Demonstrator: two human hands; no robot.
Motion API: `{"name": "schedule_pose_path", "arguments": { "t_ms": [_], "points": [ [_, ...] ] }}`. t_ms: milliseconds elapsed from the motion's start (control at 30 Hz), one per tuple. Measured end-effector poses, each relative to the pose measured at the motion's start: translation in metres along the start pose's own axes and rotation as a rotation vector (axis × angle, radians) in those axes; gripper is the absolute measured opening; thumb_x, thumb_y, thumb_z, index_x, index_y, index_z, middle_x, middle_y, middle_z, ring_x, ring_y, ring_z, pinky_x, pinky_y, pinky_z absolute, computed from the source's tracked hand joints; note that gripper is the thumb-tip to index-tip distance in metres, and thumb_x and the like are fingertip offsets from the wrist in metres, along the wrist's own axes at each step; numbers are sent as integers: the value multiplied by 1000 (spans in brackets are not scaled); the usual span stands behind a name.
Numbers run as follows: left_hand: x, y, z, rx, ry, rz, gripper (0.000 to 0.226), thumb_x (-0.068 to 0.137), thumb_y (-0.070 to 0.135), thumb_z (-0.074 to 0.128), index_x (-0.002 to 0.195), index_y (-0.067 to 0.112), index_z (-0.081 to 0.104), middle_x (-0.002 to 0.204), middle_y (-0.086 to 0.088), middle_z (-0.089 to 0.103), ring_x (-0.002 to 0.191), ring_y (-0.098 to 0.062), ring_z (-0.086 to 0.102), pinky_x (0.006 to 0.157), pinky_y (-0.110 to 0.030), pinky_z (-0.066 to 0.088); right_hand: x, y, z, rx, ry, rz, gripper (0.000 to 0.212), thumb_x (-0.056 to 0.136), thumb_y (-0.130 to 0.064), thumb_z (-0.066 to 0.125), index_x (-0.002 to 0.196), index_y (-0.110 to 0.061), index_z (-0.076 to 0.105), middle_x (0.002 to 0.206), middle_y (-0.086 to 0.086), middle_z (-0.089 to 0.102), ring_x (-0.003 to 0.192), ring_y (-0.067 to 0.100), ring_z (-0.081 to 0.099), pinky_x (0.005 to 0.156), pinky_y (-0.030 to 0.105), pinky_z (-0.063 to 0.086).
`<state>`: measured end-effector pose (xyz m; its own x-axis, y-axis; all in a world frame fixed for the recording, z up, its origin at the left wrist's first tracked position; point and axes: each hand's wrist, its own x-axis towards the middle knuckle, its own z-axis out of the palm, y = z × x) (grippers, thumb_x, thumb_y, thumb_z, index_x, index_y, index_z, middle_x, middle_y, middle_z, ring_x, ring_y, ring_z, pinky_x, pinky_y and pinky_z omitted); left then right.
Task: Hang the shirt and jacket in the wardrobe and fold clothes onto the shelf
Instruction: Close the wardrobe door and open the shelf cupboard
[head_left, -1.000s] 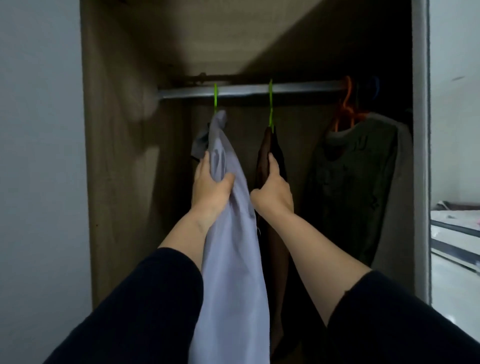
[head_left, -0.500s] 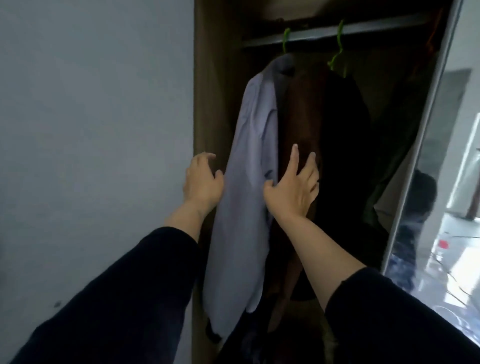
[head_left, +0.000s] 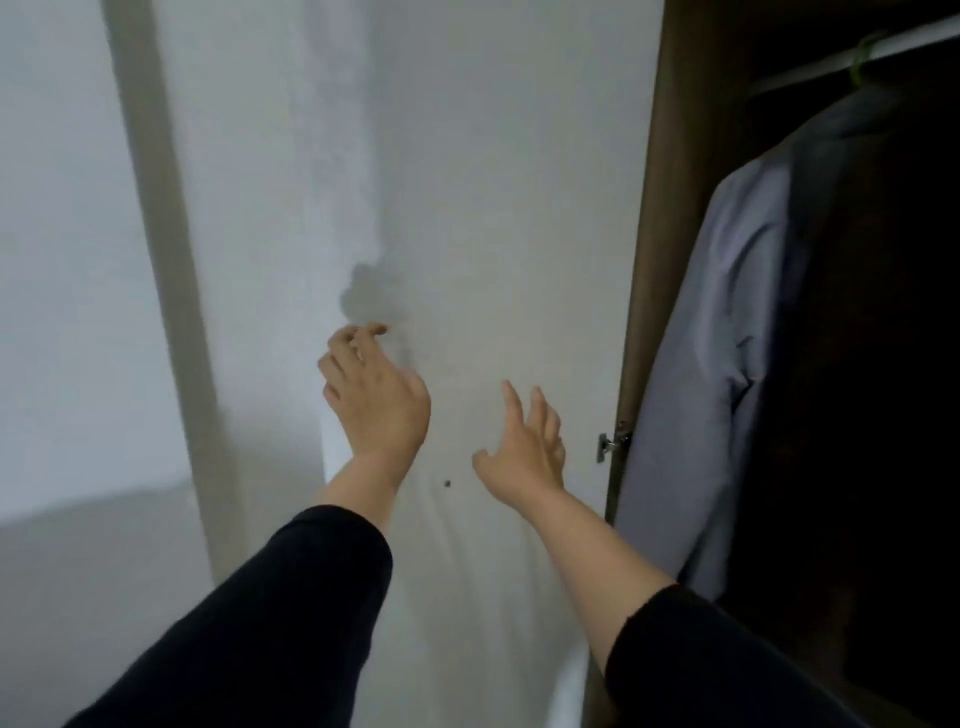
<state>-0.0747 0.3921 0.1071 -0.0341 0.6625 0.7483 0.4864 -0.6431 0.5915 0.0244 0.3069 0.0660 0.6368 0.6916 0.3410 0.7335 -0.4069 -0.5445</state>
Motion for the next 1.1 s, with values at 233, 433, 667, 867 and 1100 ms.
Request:
{"name": "schedule_pose_path", "arguments": {
  "t_ms": [233,433,667,867,1100],
  "points": [
    [43,-55,-5,-359,-105,-360,56,99,32,42,145,8,23,141,-10,42,125,-30,45,98,-37,38,5,-54,66,101,-176,-68,93,89,-22,55,152,-30,-13,155,2,-32,147,23,-19,120,46,2],
    [33,-67,-4,-271,-151,-302,32,103,30,31,115,5,47,94,-5,52,82,-24,46,70,-29,29,2,-59,81,133,-155,-39,102,87,-20,57,149,-30,-23,151,1,-40,145,21,-24,118,51,1],
    [0,-50,-29,-269,-130,-289,20,101,35,35,99,19,46,85,5,53,78,-21,47,71,-29,31,-30,-52,63,158,-166,-18,101,86,-17,56,149,-30,-23,154,-2,-36,147,18,-20,119,52,1],
    [-58,-7,-65,-227,-53,-207,25,100,40,39,94,17,47,80,4,54,72,-21,46,67,-28,29,-79,-33,24,140,-203,-56,98,90,-23,57,151,-25,-19,158,-3,-26,149,19,-7,120,50,7],
    [-139,62,-91,-248,-90,-69,38,97,45,42,105,9,54,74,2,55,67,-22,52,62,-29,33,-145,12,-39,118,-188,-109,83,93,-10,46,153,-19,-11,161,-4,-13,149,15,0,121,35,11]
  ]
}}
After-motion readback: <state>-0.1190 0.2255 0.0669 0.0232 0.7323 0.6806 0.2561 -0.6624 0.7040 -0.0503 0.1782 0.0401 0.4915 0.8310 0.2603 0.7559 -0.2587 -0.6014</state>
